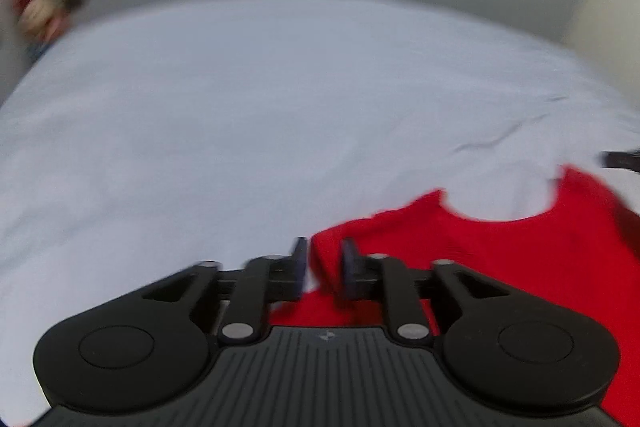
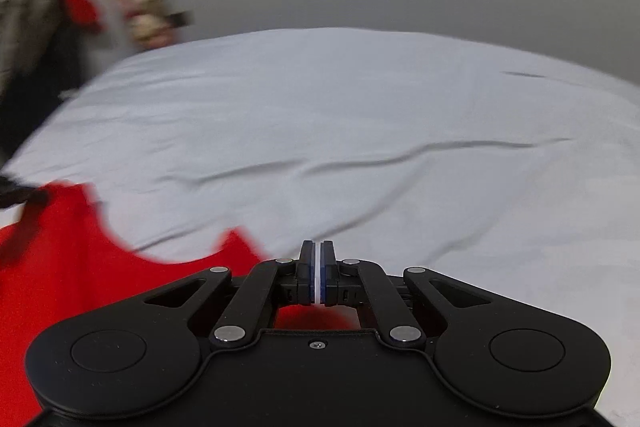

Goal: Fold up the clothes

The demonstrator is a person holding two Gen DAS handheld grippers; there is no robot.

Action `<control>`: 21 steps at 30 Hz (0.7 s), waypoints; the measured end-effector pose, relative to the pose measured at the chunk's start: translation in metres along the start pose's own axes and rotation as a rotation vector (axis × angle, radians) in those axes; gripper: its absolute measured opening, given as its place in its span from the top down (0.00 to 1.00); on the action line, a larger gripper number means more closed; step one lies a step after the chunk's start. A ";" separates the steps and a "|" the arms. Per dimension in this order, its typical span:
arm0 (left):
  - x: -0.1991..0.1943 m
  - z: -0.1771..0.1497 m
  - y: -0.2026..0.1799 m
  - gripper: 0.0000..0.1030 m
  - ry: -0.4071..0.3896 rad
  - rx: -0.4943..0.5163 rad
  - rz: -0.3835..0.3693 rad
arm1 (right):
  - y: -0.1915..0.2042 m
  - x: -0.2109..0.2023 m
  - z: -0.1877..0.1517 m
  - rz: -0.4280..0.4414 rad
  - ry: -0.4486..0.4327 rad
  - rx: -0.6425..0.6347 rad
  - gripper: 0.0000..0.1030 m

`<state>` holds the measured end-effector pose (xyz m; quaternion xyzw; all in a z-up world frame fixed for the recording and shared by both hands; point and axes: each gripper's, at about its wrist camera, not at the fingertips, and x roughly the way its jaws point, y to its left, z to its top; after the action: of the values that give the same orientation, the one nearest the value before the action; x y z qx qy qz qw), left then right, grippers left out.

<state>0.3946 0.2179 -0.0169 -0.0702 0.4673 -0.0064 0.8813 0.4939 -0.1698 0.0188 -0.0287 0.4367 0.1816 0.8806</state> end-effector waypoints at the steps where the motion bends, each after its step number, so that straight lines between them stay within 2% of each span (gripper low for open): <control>1: 0.002 -0.001 -0.001 0.68 -0.004 -0.024 0.013 | -0.003 0.002 -0.002 -0.002 0.010 0.032 0.98; 3: 0.000 0.001 -0.002 0.62 -0.010 -0.048 0.015 | -0.006 0.003 -0.005 0.007 0.027 0.063 0.94; 6: -0.015 0.006 0.007 0.57 -0.062 -0.080 -0.007 | -0.012 0.000 -0.008 0.015 0.051 0.086 0.85; 7: -0.024 0.007 0.017 0.52 -0.092 -0.104 -0.021 | -0.016 -0.002 -0.009 0.008 0.053 0.086 0.84; 9: -0.036 0.006 0.033 0.50 -0.119 -0.137 -0.004 | -0.025 -0.007 -0.012 -0.007 0.060 0.095 0.83; 12: -0.047 -0.002 0.053 0.52 -0.093 -0.113 0.062 | -0.039 -0.016 -0.021 -0.040 0.081 0.108 0.80; 15: -0.049 -0.018 0.069 0.61 -0.030 -0.066 0.106 | -0.051 -0.023 -0.032 -0.056 0.103 0.119 0.80; 18: -0.047 -0.034 0.079 0.62 0.010 -0.037 0.083 | -0.064 -0.032 -0.041 -0.043 0.115 0.134 0.79; 21: -0.044 -0.048 0.082 0.62 0.050 0.014 0.093 | -0.072 -0.040 -0.048 -0.071 0.117 0.144 0.75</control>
<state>0.3256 0.2970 -0.0181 -0.0419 0.4918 0.0295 0.8692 0.4603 -0.2583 0.0131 0.0084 0.4980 0.1165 0.8593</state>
